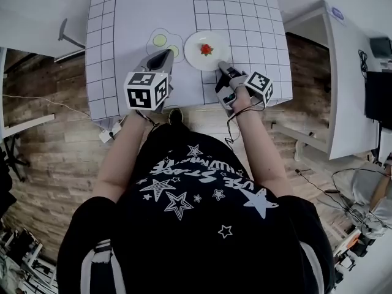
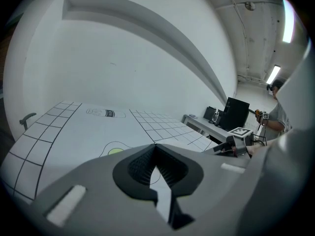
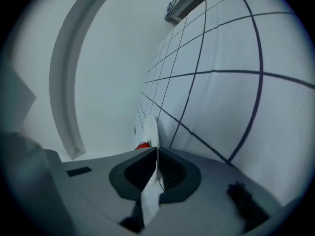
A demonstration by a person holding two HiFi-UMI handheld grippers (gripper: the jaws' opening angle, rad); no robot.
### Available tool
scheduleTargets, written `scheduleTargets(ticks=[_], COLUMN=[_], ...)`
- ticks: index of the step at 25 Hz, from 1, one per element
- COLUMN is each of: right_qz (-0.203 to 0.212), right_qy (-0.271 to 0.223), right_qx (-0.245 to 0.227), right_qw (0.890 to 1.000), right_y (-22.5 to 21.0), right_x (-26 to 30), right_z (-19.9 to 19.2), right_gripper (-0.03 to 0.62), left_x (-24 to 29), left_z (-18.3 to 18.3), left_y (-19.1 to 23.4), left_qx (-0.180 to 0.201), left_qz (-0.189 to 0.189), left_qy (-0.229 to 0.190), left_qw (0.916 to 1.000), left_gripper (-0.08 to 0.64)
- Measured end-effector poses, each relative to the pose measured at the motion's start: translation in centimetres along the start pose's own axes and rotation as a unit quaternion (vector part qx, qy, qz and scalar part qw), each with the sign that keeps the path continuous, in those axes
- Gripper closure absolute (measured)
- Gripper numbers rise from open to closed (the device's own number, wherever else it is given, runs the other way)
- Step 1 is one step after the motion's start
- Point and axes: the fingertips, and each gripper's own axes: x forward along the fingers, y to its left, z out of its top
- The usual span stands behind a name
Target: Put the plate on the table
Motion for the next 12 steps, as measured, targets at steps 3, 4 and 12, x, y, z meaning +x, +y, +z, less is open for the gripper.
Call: scheduleTargets(ticks=[3,4,12], right_qz=[-0.006,-0.009,-0.041], right_qy=[0.002,0.003,0.016], right_qx=[0.001,0.001,-0.010], right_qw=[1.000,1.000,0.999], right_y=[-0.07,-0.09,-0.08], right_x=[0.15,0.20,0.46], right_z=[-0.04,-0.07,-0.59], right_gripper=[0.572,0.572,0.501], left_x=[0.15,0.21,0.57], left_z=[0.00,-0.03,0.21], left_y=[0.24,0.25,0.03], left_qx=[-0.001,-0.002,-0.002], left_qz=[0.002,0.002,-0.002], left_qy=[0.002,0.003,0.001], left_qw=[1.0000,1.0000,1.0000], left_gripper=[0.551,0.551,0.551])
